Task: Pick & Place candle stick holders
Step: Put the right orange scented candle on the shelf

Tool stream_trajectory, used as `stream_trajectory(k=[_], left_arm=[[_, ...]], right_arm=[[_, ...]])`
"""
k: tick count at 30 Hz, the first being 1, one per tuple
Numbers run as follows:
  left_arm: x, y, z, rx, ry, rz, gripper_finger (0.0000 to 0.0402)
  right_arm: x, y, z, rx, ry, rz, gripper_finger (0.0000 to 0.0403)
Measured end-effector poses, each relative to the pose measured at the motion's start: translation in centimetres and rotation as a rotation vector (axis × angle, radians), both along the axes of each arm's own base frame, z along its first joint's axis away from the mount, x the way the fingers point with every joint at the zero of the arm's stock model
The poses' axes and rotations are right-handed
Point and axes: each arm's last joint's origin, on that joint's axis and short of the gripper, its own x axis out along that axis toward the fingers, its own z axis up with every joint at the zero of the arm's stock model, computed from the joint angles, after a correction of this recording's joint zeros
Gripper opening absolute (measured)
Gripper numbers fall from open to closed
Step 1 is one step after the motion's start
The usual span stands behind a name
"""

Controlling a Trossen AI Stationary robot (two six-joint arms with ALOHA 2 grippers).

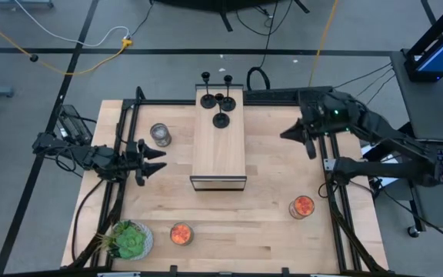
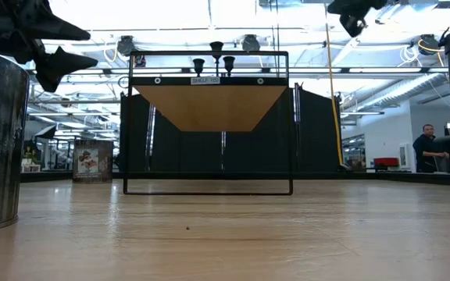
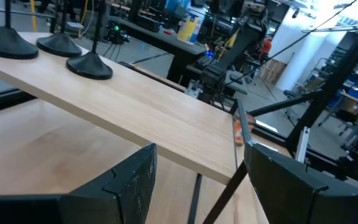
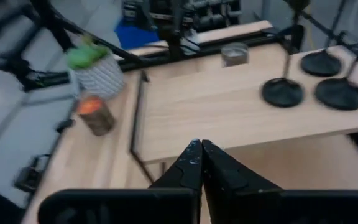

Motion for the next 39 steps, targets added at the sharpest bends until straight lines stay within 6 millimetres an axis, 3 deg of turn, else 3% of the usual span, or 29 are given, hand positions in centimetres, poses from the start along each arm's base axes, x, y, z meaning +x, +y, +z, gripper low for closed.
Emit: stream_trajectory(k=[6,14,26,34,39], left_arm=[[0.0,0.0,0.0,0.001,0.002,0.009,0.025],[0.0,0.0,0.0,0.001,0.003,0.009,0.025],[0.0,0.0,0.0,-0.001,0.002,0.009,0.025],[0.0,0.0,0.0,-0.001,0.003,0.009,0.025],[0.0,0.0,0.0,-0.001,0.002,0.008,0.025]], right_arm=[[-1.3,1.1,-2.5,0.046,-0.053,0.028,0.0],[-1.6,2.3,-5.2,0.112,-0.024,0.128,0.0],[-2.0,4.2,-6.8,0.216,0.057,0.26,0.0],[-3.4,6.1,-8.4,0.412,0.318,0.356,0.0],[-4.1,6.9,-9.4,0.486,0.51,0.299,0.0]])
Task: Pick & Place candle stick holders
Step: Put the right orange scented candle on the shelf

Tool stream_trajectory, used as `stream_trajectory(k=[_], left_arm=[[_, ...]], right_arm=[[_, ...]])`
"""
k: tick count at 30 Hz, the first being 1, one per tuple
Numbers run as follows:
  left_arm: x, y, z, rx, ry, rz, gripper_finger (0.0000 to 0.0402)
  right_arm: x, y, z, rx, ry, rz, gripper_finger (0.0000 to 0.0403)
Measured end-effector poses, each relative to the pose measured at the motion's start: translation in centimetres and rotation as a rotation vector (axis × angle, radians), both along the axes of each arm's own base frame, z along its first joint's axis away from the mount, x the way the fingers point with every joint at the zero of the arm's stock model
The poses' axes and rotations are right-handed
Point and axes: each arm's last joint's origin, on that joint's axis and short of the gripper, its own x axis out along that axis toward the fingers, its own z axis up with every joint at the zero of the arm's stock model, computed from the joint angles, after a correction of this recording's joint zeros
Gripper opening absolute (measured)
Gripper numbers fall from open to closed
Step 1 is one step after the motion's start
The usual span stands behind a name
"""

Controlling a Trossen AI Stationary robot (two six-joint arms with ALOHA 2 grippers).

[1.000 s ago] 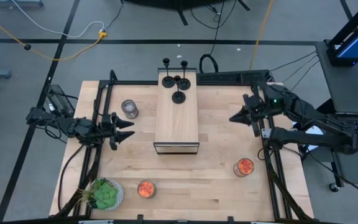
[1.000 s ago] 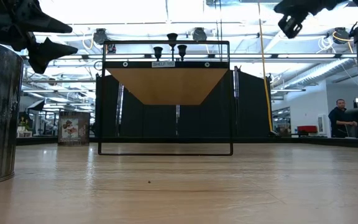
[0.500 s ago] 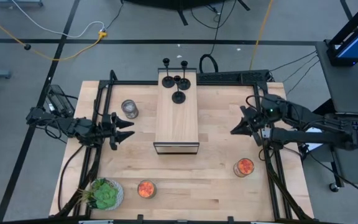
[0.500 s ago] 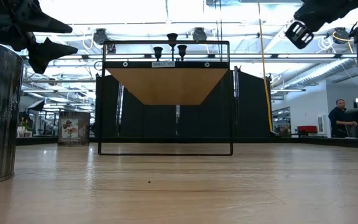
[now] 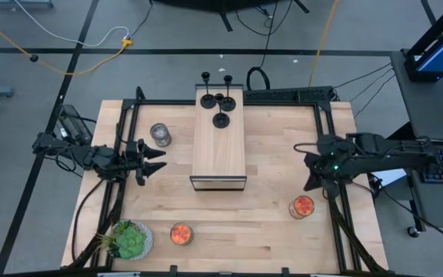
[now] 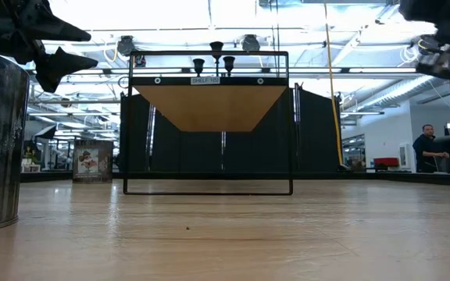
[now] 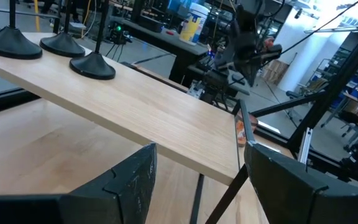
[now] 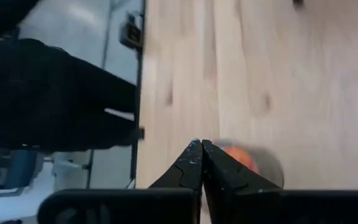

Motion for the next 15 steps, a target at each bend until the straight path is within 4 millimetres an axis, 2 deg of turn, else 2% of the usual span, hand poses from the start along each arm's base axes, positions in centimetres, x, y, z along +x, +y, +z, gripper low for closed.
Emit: stream_trajectory(k=[8,15], left_arm=[[0.0,0.0,0.0,0.003,0.0,-0.001,0.025],[0.0,0.0,-0.1,0.014,0.008,-0.001,0.025]], right_arm=[[0.0,1.2,-1.2,0.032,0.291,-0.079,0.0],[0.0,2.3,-2.4,0.095,0.616,-0.205,0.0]])
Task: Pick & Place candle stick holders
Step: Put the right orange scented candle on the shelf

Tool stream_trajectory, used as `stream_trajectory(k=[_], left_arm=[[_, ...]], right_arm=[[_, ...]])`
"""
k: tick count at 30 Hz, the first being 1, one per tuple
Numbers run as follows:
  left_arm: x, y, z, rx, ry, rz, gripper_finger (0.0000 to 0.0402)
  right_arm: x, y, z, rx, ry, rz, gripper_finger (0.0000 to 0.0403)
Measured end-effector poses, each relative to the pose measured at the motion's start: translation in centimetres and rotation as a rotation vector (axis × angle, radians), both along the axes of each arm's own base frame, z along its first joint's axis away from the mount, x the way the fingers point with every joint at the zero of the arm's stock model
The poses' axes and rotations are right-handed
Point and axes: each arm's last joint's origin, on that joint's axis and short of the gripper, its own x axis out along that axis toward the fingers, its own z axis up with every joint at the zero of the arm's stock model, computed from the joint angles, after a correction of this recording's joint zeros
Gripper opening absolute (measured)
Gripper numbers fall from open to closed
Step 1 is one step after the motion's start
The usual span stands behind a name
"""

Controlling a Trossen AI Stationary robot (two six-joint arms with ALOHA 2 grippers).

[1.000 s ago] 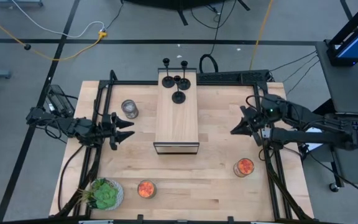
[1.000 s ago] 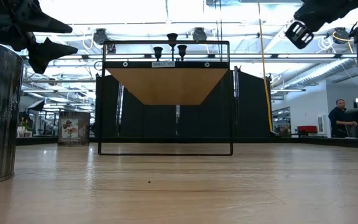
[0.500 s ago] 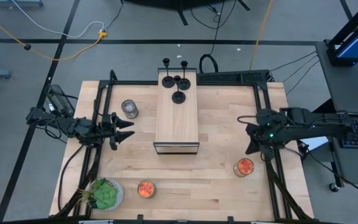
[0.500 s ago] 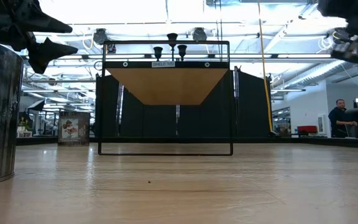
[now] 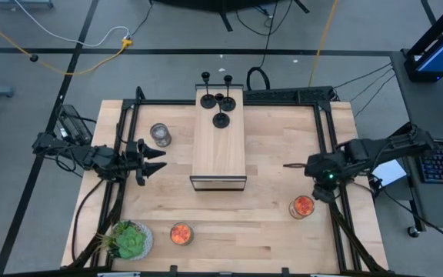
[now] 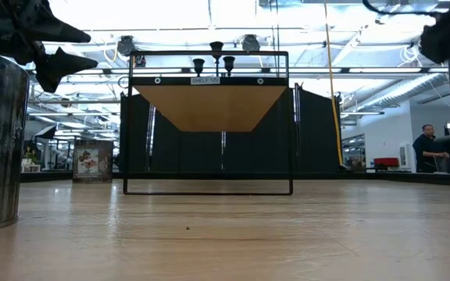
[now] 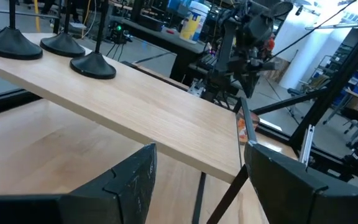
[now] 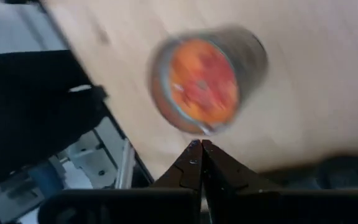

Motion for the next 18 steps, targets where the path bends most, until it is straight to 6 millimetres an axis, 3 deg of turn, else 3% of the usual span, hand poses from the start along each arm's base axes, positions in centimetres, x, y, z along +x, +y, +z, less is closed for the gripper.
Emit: stream_trajectory(k=[6,18], left_arm=[[0.0,0.0,0.01,0.061,0.009,-0.004,0.025],[0.0,0.0,0.01,0.071,0.01,-0.004,0.025]], right_arm=[[-0.18,0.46,-0.52,-0.016,0.174,-0.102,0.0],[0.05,0.49,-0.3,0.0,0.165,-0.192,0.0019]])
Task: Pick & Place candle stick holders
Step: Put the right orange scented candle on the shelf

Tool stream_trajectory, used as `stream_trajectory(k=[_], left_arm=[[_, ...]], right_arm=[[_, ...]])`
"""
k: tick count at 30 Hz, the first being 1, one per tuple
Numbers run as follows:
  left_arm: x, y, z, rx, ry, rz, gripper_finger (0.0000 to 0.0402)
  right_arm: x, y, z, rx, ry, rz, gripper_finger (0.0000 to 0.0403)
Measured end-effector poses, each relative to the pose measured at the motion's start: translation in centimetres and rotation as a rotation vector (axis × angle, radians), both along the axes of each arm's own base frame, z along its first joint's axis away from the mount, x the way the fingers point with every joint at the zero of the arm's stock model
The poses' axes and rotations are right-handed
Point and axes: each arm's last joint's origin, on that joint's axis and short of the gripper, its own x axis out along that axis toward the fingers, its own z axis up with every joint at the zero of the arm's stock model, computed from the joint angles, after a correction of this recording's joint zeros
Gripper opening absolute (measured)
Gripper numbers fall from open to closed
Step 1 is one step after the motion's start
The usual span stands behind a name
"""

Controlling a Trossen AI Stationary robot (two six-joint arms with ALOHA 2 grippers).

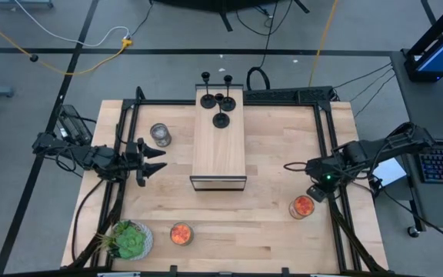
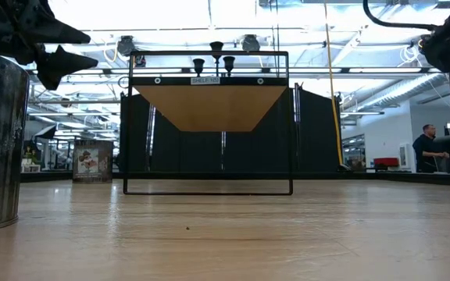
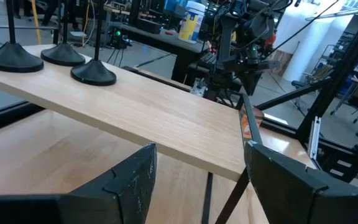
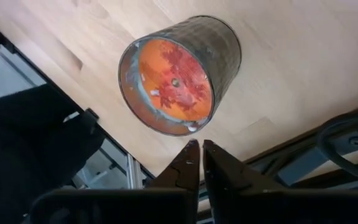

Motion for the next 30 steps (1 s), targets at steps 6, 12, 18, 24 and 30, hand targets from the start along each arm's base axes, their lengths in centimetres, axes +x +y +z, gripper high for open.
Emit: stream_trajectory(k=[6,12,18,24,30], left_arm=[[0.0,0.0,0.0,-0.001,0.0,-0.001,0.025],[0.0,0.0,0.0,-0.003,-0.001,0.0,0.025],[0.0,0.0,0.0,-0.005,-0.001,0.0,0.025],[0.0,0.0,0.0,-0.005,-0.001,0.0,0.025],[0.0,0.0,0.0,-0.005,-0.001,0.0,0.025]], right_arm=[[0.09,-0.16,-0.07,-0.046,0.017,-0.089,0.007],[0.1,-0.2,-0.09,-0.041,0.051,-0.165,0.0135],[0.17,-0.24,-0.14,-0.041,0.09,-0.252,0.019],[0.3,-0.19,-0.26,-0.022,0.153,-0.344,0.0205],[0.39,0.23,-0.39,-0.012,0.2,-0.382,0.0195]])
